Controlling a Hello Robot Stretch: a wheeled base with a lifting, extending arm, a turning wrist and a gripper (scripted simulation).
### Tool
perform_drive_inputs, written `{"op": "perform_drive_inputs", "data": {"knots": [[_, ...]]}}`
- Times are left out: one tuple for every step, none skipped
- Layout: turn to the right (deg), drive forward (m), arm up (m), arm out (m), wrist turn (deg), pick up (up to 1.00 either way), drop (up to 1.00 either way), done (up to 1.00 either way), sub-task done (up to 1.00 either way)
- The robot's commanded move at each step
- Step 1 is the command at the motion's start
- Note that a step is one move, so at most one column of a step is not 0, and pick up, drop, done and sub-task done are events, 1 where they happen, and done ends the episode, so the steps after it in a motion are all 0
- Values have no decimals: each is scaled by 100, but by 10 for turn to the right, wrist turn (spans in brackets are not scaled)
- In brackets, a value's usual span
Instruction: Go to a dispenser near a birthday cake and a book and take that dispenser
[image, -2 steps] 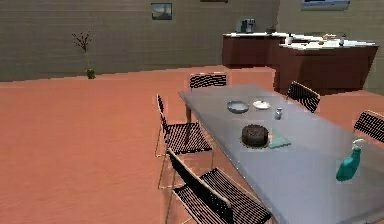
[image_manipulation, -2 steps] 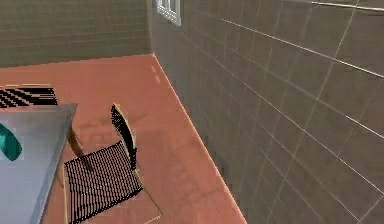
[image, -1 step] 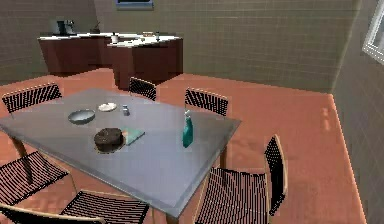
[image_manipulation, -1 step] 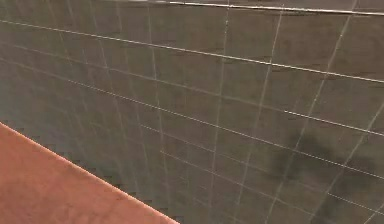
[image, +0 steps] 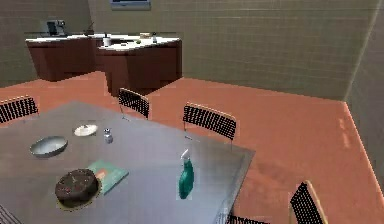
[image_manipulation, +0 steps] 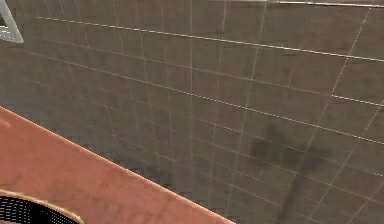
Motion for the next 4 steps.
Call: {"op": "perform_drive_inputs", "data": {"knots": [[-450,0,0,0,0,0,0,0,0],[-420,0,0,0,0,0,0,0,0],[0,0,50,0,0,0,0,0,0],[0,0,26,0,0,0,0,0,0]]}}
